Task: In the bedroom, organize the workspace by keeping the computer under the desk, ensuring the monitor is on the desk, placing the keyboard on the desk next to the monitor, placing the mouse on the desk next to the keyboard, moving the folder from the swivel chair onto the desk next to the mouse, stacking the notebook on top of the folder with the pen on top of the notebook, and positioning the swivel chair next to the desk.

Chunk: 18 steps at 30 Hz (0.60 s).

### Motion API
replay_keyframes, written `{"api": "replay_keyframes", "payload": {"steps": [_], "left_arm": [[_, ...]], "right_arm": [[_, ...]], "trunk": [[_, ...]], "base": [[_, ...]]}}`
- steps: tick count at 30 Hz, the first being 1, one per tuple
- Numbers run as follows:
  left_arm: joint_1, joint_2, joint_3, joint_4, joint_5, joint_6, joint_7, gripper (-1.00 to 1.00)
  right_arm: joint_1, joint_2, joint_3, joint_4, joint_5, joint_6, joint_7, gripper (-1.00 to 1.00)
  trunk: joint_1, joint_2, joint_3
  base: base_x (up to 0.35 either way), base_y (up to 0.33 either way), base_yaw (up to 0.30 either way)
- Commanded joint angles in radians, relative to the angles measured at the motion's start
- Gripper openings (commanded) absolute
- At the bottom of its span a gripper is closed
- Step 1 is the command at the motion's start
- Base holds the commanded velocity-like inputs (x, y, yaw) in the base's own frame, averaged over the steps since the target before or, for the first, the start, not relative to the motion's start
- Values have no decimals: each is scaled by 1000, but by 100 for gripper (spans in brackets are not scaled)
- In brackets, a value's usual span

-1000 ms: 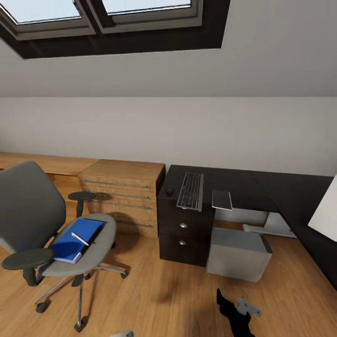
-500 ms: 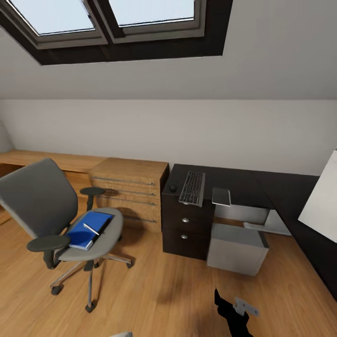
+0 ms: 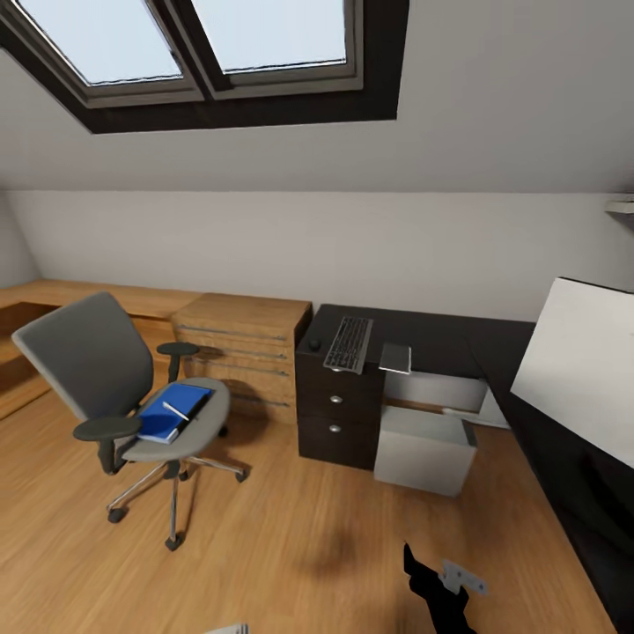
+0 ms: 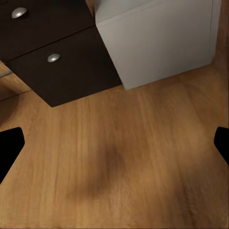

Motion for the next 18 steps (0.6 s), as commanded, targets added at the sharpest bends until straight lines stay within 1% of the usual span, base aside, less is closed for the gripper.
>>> {"api": "replay_keyframes", "payload": {"steps": [1,5,13,18], "left_arm": [[-1,0,-8,0,10,-4,4,100],[-1,2,-7,0,12,-5,0,100],[-1,3,-5,0,14,-5,-1,100],[-1,3,-5,0,15,-6,-1,100]], "right_arm": [[-1,0,-3,2,-11,-3,10,100],[-1,0,-3,2,-10,-3,11,100],[-1,2,-3,2,-7,-3,12,100],[-1,7,-3,2,11,-3,12,100]], "trunk": [[-5,7,2],[-20,35,15],[-51,91,40],[-70,126,55]], "base": [[-333,-96,1],[-337,-45,-31],[-340,-2,-238],[-340,0,-263]]}}
